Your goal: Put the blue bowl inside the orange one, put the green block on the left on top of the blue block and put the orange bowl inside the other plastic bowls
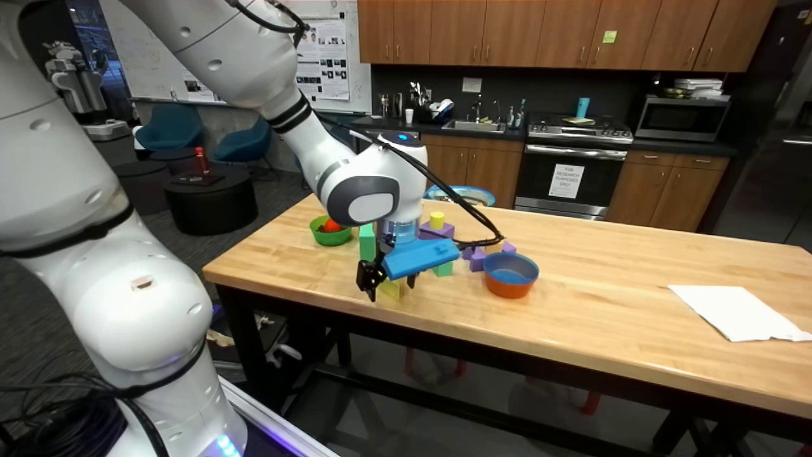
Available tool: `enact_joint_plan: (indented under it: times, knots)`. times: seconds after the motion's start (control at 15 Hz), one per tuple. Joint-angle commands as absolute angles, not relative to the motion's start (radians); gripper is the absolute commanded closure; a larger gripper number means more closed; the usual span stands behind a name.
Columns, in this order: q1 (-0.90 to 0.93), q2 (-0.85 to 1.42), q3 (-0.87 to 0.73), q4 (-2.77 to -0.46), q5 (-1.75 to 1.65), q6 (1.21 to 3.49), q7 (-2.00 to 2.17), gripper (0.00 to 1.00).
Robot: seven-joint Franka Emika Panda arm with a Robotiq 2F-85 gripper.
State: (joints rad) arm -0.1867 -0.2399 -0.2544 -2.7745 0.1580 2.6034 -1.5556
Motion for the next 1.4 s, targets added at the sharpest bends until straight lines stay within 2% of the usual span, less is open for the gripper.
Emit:
enact_joint_plan:
  times: [0.0,0.67,1.33]
  knots:
    - [-0.082,-0.294,-0.24,-2.787,0.262,2.651,-1.482,0.0]
    - [0.154,-0.182,-0.139,-2.774,0.331,2.876,-1.268,0.0]
    - [0.169,-0.028,0.01,-2.775,0.391,3.122,-1.233,0.0]
